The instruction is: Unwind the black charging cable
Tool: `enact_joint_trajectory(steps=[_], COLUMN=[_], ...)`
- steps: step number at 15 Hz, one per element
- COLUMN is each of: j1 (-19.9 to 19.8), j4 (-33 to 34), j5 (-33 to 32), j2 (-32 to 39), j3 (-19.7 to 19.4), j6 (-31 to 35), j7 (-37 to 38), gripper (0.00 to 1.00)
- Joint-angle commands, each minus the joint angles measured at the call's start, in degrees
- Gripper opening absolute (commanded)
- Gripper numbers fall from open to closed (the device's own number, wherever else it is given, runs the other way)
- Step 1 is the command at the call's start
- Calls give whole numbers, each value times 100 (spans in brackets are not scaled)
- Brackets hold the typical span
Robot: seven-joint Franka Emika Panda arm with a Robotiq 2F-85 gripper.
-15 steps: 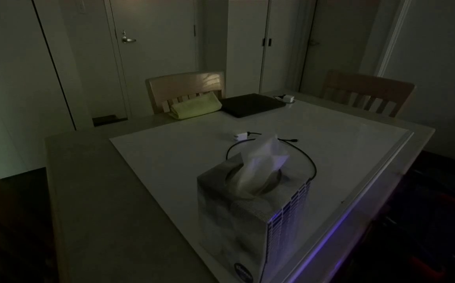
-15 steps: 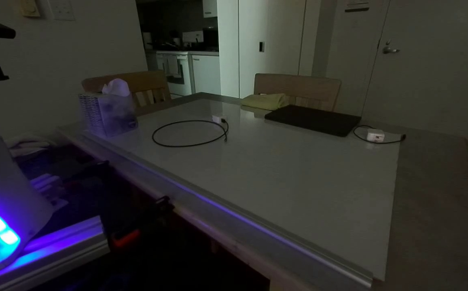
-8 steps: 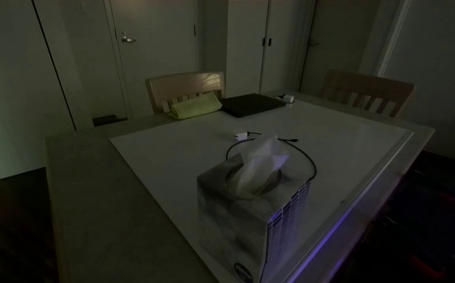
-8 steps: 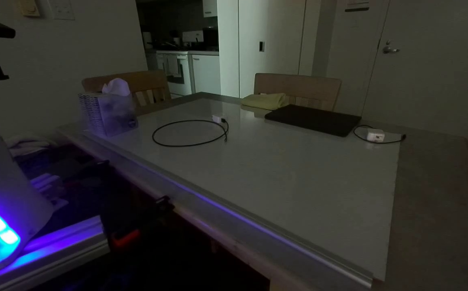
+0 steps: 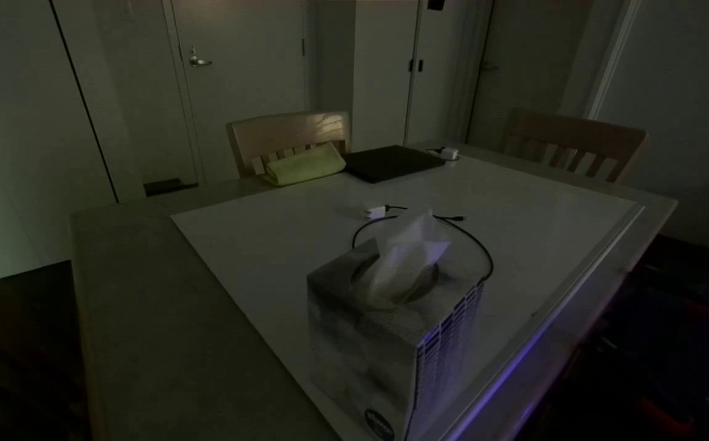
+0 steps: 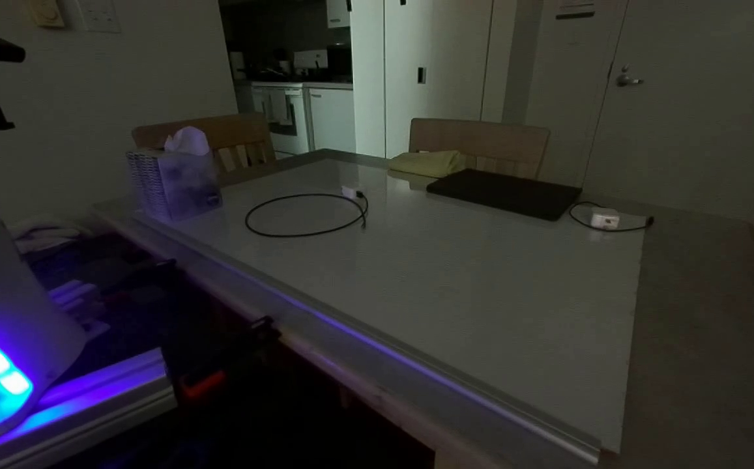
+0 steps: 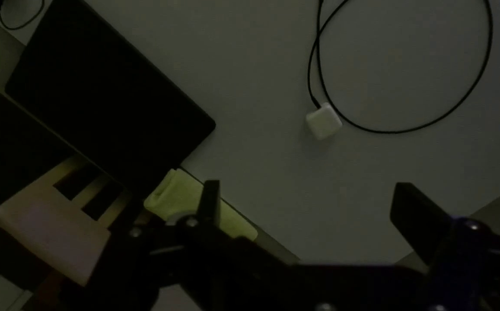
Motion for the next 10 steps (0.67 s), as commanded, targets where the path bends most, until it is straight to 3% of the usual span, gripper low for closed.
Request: enact_joint_trajectory(steps=[1,10], j1=[-85,-459], j4=[506,1010], j5=[79,603], j2=[752,2333], j3=[199,702], j6=[-234,142], j7=[-918,-3320], gripper=[100,100])
